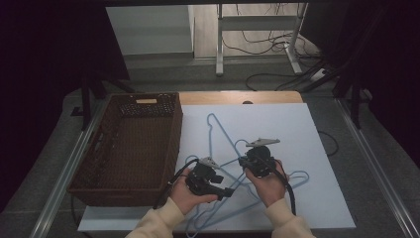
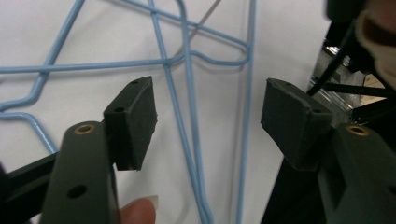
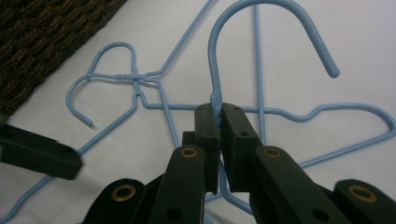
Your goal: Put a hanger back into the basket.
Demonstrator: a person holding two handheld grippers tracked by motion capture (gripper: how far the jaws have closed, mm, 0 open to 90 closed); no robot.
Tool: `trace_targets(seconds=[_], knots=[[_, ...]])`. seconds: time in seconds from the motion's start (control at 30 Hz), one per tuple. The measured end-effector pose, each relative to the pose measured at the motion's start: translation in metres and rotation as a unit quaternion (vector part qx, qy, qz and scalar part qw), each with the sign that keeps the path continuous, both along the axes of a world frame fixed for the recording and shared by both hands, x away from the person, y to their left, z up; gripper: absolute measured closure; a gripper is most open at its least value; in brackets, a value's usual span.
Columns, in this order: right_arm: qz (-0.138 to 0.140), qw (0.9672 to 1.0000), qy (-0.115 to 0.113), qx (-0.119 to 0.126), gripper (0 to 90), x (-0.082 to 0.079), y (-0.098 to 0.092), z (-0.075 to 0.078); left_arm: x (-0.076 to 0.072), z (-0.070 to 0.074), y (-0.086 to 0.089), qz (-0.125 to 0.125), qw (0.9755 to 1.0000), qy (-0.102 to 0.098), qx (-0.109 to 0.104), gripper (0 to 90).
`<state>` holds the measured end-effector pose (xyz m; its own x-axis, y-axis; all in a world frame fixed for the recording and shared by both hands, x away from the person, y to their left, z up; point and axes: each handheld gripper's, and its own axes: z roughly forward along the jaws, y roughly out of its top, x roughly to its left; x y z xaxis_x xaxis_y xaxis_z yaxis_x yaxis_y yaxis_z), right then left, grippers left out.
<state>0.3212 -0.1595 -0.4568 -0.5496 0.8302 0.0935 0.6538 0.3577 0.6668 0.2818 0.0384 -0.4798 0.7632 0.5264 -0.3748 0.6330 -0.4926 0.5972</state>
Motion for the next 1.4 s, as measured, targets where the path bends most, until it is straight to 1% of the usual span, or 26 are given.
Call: trace_targets(seconds=[0.03,0.17,0.2,0.23,0.33,0.4,0.47,0.5,0.57,0.63,0.7,0.87,0.9,0.97,1.0,1.03,1.1,1.13,1.17,1.2,1.23,1.33,1.37,1.4], knots=[[0.0,1.0,0.0,0.001,85.8,0.0,0.0,0.0,0.002,-0.002,-0.001,-0.002,1.0,0.003,0.002,38.4],[0.0,1.0,-0.001,0.004,85.8,-0.001,-0.001,0.002,0.008,-0.01,-0.002,0.002,0.9998,0.019,-0.003,43.3],[0.0,1.0,-0.001,0.004,85.8,-0.001,-0.001,0.002,0.008,-0.01,-0.002,0.002,0.9998,0.019,-0.003,45.0],[0.001,1.0,0.0,0.008,85.8,-0.002,-0.002,0.003,0.009,-0.013,-0.004,0.002,0.9997,0.023,-0.005,48.0],[0.001,0.9999,0.0,0.011,85.8,-0.003,-0.002,0.004,0.009,-0.014,-0.005,-0.002,0.9996,0.028,-0.005,55.4],[0.002,0.9999,0.0,0.012,85.8,-0.003,-0.002,0.004,0.01,-0.018,-0.008,-0.012,0.9993,0.036,-0.005,61.5],[0.002,0.9999,0.0,0.013,85.8,-0.004,-0.002,0.005,0.011,-0.019,-0.009,-0.014,0.9991,0.039,-0.003,66.6],[0.004,0.9999,0.001,0.015,85.8,-0.004,-0.002,0.006,0.012,-0.022,-0.011,-0.021,0.9988,0.045,0.0,70.2],[0.004,0.9998,0.002,0.017,85.7,-0.004,-0.002,0.006,0.012,-0.023,-0.011,-0.024,0.9984,0.05,-0.002,76.9],[0.005,0.9998,0.004,0.019,85.6,-0.005,-0.003,0.007,0.012,-0.023,-0.011,-0.023,0.9984,0.051,-0.001,83.1],[0.005,0.9998,0.005,0.019,85.4,-0.005,-0.004,0.007,0.012,-0.022,-0.011,-0.023,0.9982,0.056,-0.003,85.6],[0.007,0.9996,0.01,0.025,82.9,-0.006,-0.009,0.008,0.012,-0.022,-0.009,-0.022,0.9984,0.052,-0.01,86.5],[0.009,0.9995,0.01,0.029,79.7,-0.006,-0.012,0.009,0.011,-0.021,-0.008,-0.023,0.9982,0.052,-0.015,86.5],[0.014,0.9993,0.01,0.033,74.7,-0.006,-0.015,0.009,0.011,-0.019,-0.007,-0.023,0.9983,0.05,-0.019,86.6],[0.018,0.9991,0.011,0.037,69.6,-0.007,-0.017,0.01,0.011,-0.019,-0.007,-0.023,0.9983,0.05,-0.019,86.7],[0.025,0.9985,0.013,0.047,62.9,-0.007,-0.02,0.011,0.011,-0.018,-0.007,-0.021,0.9982,0.05,-0.024,86.7],[0.037,0.9969,0.005,0.07,55.0,-0.009,-0.026,0.013,0.011,-0.016,-0.004,-0.016,0.998,0.049,-0.036,86.7],[0.041,0.996,-0.002,0.08,51.3,-0.01,-0.03,0.015,0.011,-0.014,-0.003,-0.014,0.9979,0.049,-0.041,86.7],[0.042,0.995,-0.016,0.089,47.2,-0.012,-0.036,0.017,0.011,-0.013,-0.002,-0.011,0.9976,0.049,-0.047,86.7],[0.041,0.9944,-0.028,0.094,44.4,-0.014,-0.042,0.02,0.011,-0.012,-0.001,-0.009,0.9974,0.049,-0.052,86.8],[0.039,0.9933,-0.037,0.103,42.8,-0.015,-0.049,0.021,0.011,-0.011,0.0,-0.009,0.9973,0.048,-0.055,86.7],[0.029,0.9901,-0.055,0.126,40.6,-0.017,-0.071,0.024,0.011,-0.004,0.004,-0.002,0.9965,0.041,-0.072,86.8],[0.024,0.9893,-0.061,0.131,40.4,-0.018,-0.079,0.024,0.01,-0.001,0.005,-0.001,0.9963,0.04,-0.077,86.8],[0.024,0.9893,-0.061,0.131,40.4,-0.018,-0.079,0.024,0.01,-0.001,0.005,-0.001,0.9963,0.04,-0.077,86.8]])
